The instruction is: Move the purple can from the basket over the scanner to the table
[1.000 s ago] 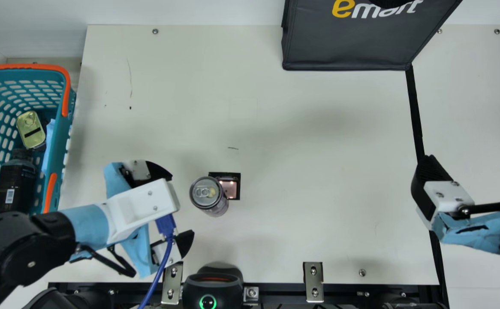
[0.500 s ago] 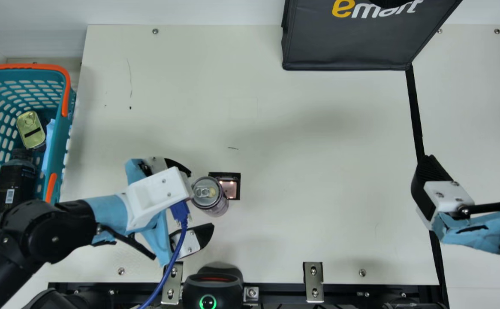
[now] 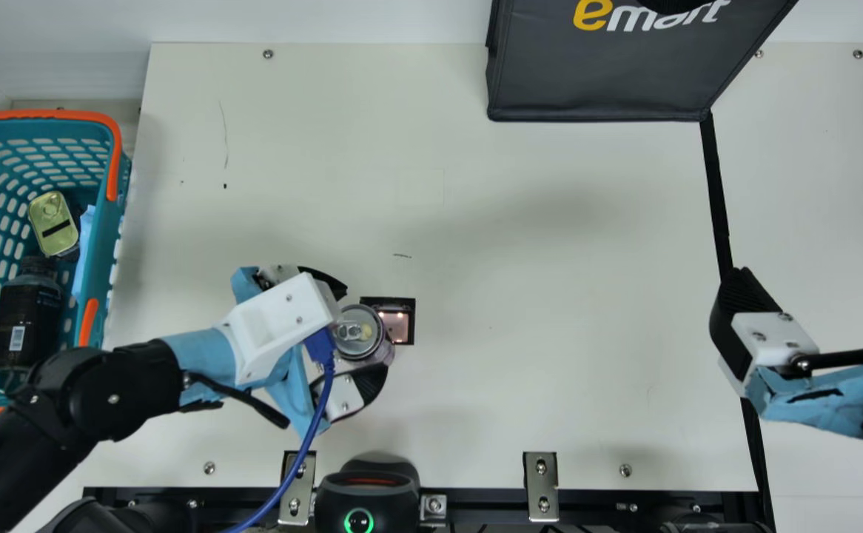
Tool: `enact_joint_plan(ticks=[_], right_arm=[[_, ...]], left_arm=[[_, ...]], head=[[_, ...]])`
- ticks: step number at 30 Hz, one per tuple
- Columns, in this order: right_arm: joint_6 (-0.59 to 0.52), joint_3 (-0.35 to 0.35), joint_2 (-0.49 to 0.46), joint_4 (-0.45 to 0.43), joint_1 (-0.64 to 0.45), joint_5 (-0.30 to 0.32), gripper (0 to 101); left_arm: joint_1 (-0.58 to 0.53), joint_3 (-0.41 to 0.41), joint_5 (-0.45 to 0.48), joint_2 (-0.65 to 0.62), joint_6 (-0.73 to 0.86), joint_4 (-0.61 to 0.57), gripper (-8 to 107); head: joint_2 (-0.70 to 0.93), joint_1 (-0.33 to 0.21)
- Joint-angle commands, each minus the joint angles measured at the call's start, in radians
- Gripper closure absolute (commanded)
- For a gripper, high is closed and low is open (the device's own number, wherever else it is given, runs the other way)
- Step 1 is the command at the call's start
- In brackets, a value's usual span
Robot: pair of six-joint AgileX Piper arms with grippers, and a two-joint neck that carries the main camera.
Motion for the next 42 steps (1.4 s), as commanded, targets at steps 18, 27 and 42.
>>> enact_joint_plan(ticks=[18, 27, 42], right_arm=[[0.000, 0.000, 0.000, 0.000, 0.000, 0.000, 6], [0.000, 0.000, 0.000, 0.000, 0.000, 0.000, 6], [0.000, 0.000, 0.000, 0.000, 0.000, -0.001, 6]], left_arm=[[-0.171, -0.235, -0.190, 0.220, -0.441, 0.243, 107], [-0.230, -0.398, -0.206, 0.375, -0.675, 0.384, 107], [-0.294, -0.524, -0.202, 0.535, -0.877, 0.515, 107]], head=[[0.002, -0.030], [0.002, -0.030], [0.002, -0.030]])
